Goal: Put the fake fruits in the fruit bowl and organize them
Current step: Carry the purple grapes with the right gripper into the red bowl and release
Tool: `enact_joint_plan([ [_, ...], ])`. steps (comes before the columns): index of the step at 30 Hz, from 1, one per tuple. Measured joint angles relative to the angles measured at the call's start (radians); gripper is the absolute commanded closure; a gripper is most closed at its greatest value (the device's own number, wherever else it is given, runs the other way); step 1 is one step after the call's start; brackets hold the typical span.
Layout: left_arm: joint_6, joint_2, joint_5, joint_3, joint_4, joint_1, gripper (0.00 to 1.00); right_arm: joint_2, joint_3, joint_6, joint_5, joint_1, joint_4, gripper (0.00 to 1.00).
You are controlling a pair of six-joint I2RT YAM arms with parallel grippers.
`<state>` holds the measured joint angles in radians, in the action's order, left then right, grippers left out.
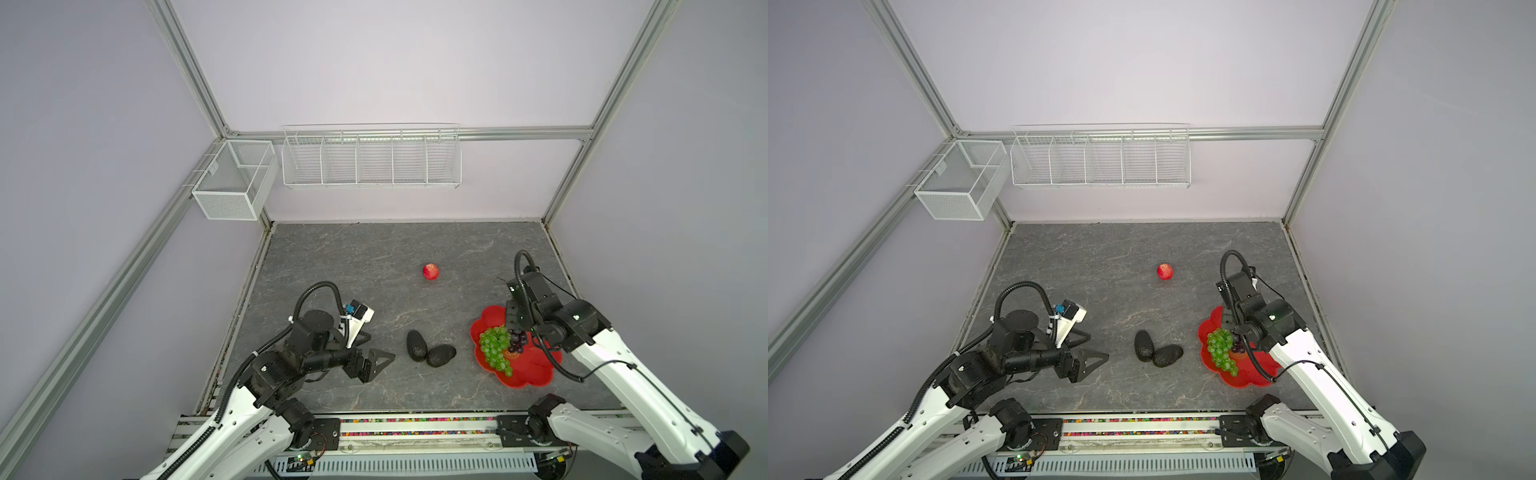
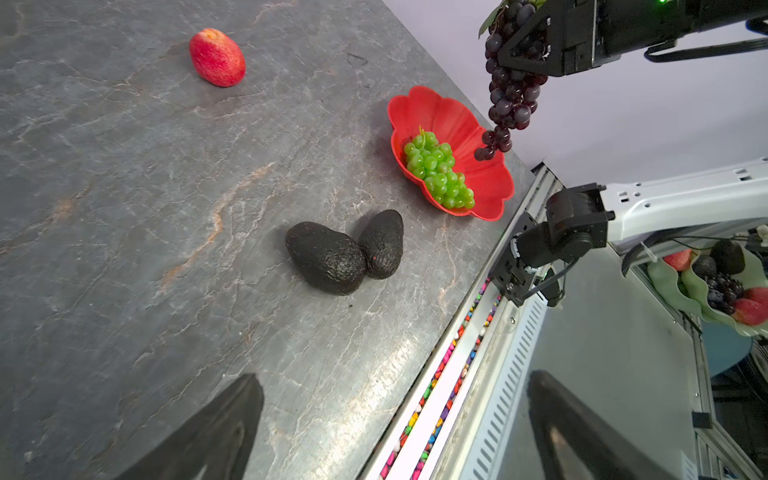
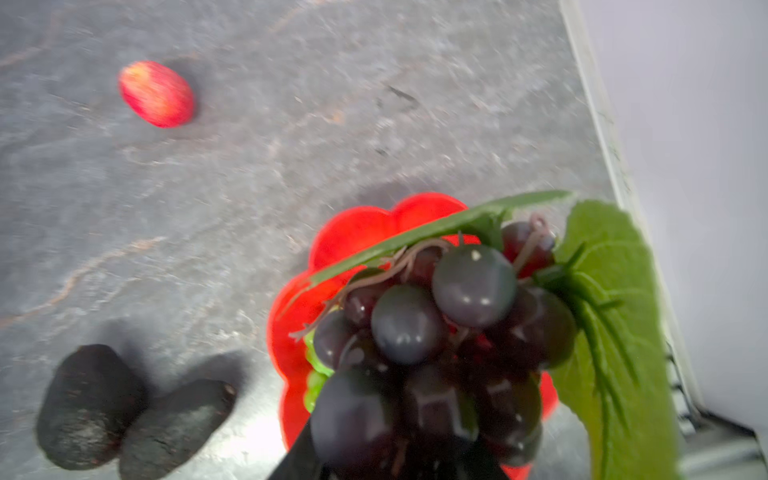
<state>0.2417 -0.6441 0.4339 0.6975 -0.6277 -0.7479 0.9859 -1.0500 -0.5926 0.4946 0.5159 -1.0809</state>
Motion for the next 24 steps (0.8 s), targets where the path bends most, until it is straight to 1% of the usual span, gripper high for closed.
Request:
enact_joint_plan([
  [4,0.000,-0.002,0.000,0.000,0.000,-0.005,0.01,-0.003,0.049,-0.061,0.032,-0.011,-0.064,0.65],
  [8,0.000,-0.002,-0.003,0.000,0.000,-0.013,0.01,0.012,0.138,-0.089,0.035,-0.039,-0.070,0.65],
  [12,0.000,-0.001,-0.015,0.000,0.000,-0.039,0.01,0.015,0.187,-0.084,0.021,-0.106,-0.040,0.65],
  [16,0.000,0.005,-0.024,0.000,0.000,-0.047,0.01,0.034,0.197,-0.059,-0.018,-0.167,0.003,0.65],
  [24,-0.004,0.004,-0.022,0.000,0.000,-0.050,0.01,0.069,0.267,-0.042,-0.090,-0.195,0.105,0.63],
])
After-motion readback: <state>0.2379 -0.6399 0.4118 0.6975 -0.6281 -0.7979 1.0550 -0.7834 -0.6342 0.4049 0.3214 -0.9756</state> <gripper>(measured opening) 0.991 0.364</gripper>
